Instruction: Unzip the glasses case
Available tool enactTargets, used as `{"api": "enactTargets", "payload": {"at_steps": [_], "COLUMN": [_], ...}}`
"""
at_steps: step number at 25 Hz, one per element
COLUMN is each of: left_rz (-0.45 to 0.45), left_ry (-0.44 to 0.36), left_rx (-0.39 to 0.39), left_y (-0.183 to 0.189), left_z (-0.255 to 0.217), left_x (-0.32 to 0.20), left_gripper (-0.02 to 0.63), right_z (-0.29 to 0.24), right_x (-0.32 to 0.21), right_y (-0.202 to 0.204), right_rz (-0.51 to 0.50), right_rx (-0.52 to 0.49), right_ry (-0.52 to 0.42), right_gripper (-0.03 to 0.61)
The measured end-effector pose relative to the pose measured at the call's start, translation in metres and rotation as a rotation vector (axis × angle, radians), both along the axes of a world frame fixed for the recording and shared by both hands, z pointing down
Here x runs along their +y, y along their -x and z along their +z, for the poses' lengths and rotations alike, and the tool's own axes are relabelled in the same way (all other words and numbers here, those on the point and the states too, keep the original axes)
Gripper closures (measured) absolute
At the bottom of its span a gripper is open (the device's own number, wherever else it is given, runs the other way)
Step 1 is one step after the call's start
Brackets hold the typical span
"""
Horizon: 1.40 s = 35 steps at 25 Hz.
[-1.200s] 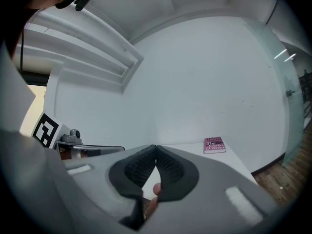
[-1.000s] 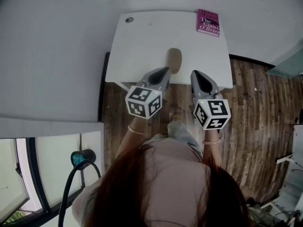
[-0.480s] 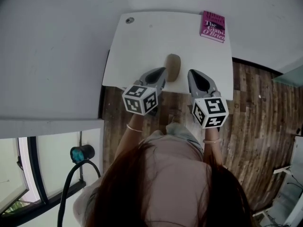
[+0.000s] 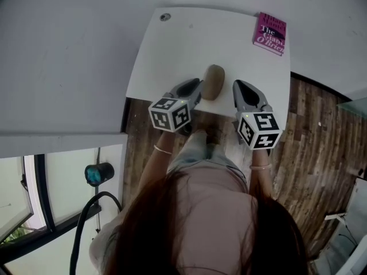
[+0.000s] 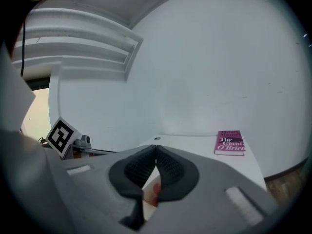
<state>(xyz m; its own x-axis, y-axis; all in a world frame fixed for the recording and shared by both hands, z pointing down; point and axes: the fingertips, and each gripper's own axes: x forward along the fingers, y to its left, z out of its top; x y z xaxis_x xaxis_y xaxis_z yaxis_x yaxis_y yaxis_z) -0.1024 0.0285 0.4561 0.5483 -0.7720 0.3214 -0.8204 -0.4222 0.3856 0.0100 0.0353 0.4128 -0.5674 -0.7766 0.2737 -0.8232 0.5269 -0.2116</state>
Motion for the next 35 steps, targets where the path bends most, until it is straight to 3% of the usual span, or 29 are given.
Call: {"api": "enactTargets", "payload": {"at_steps": [4,10,21,35], "left_rz": [-0.001,0.019,0.079,0.156], "left_ry": [0.028,0.088,0.268,0.469], "left_rx": [-0.009,0.010,0.056,0.125], "left_y": [0.003,0.005,0.001,-0.014], "left_z": [0.012,0.038,0.098,0.152], "left_x": [-0.011,-0.038,-0.069,-0.081], "left_gripper": [0.543,0.483,0.436,0.351], "right_z": [0.005,0.014,0.023,0.046], "right_x": [-0.014,-0.040,-0.083,-0.099], "right_y": [0.001,0.003,0.001,-0.005], "right_rz": [0.002,0.015,0.047,0.080], "right_rx": [-0.013,0.006,0.031,0.051], "right_ry": [0.021,0.038,0.063,0.125], "right_gripper": [0.575,0.575,0.575,0.575]}}
